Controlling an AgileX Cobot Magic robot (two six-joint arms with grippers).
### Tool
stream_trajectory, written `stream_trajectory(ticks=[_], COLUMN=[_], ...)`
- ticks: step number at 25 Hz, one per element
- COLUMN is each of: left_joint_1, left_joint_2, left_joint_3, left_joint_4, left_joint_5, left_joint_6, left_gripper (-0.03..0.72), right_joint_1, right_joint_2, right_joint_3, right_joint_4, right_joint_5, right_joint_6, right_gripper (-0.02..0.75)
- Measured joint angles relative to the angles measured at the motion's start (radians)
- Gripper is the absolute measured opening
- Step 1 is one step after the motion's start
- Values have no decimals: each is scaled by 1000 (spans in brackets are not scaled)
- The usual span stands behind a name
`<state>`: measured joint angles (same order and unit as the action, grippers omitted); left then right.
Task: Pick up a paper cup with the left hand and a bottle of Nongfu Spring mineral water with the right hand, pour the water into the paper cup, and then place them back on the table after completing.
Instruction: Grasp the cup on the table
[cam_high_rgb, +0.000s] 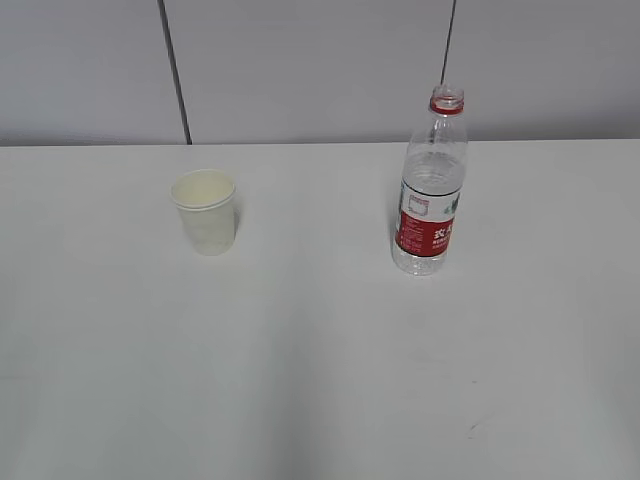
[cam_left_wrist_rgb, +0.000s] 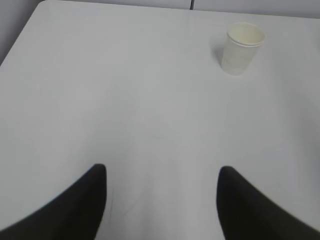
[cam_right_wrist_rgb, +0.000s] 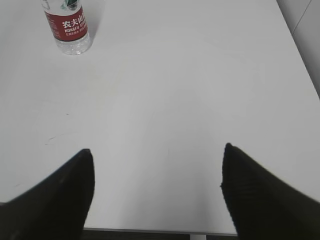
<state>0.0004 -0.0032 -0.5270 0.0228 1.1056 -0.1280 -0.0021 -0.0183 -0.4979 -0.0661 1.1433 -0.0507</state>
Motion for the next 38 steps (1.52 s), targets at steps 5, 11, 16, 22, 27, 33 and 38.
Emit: stream_trajectory(ticks=[5,11,16,22,27,33,38], left_joint_1=[0,0,0,-16,-41,-58,-58], left_joint_2=[0,6,148,390,571,804,957], left_joint_3=[0,-17,-26,-26,-26,-9,81], left_joint_4=[-1,10,38,20,-3,-5,-31], left_joint_5=[0,-59,-210,-502,-795,-1064,-1300], left_joint_6=[0,84,128,128,128,128,128], left_gripper=[435,435,435,435,435,435,435], right_joint_1=[0,0,0,-2,-2,-2,-2], right_joint_2=[0,11,145,356,470,610,748], right_joint_3=[0,-32,-84,-100,-100,-96,-50], right_joint_4=[0,-2,-2,-1,-1,-1,-1], right_joint_5=[0,-36,-106,-262,-501,-746,-919], right_joint_6=[0,27,31,33,35,37,37], right_gripper=[586,586,586,586,586,586,586])
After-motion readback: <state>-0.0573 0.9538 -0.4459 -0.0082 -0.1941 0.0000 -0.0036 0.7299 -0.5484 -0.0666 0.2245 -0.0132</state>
